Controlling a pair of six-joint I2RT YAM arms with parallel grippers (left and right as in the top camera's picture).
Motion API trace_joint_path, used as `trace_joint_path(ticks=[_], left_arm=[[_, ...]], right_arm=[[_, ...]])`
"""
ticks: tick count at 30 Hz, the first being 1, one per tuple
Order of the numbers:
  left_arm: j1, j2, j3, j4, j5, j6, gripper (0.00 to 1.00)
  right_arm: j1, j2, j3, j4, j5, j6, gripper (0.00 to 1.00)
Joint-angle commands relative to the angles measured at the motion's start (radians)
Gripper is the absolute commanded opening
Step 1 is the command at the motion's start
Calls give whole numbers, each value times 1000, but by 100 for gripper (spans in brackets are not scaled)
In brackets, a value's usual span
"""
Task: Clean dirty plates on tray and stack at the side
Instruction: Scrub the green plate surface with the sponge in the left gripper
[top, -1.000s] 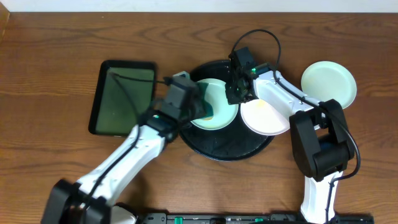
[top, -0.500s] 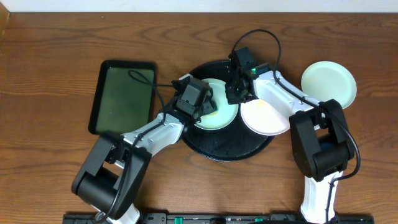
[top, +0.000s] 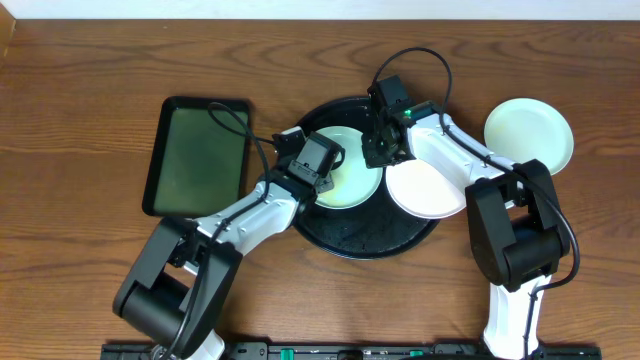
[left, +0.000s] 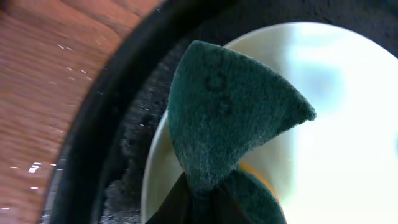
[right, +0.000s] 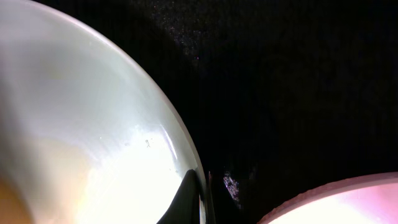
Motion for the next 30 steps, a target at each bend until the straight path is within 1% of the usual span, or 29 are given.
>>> trace_joint_path(ticks=[1, 5, 8, 10, 12, 15, 17, 20, 24, 27, 30], left_arm=[[19, -60, -10, -21, -122, 38, 8], [19, -127, -8, 14, -122, 33, 8], [19, -139, -8, 27, -92, -21, 8], [19, -126, -8, 51, -19, -51, 8], [19, -97, -8, 98, 89, -78, 8], [19, -31, -8, 200, 236, -87, 8], [19, 17, -8, 256, 288, -87, 8], [19, 78, -8, 301, 325, -87, 8], [21, 126, -8, 285, 314, -85, 8], [25, 127, -8, 219, 222, -71, 8], [44, 126, -8, 154, 143, 23, 8]], right_arm=[[11, 30, -31, -8, 4, 24, 1], [11, 30, -31, -8, 4, 24, 1], [11, 30, -31, -8, 3, 24, 1], [11, 30, -31, -5, 3, 24, 1], [11, 30, -31, -3, 4, 40, 1], [11, 30, -31, 2, 3, 43, 1], [11, 30, -31, 3, 4, 43, 1], [11, 30, -31, 1, 4, 43, 1], [11, 30, -31, 2, 4, 42, 1], [11, 30, -31, 0, 4, 43, 1], [11, 30, -31, -6, 4, 42, 1]])
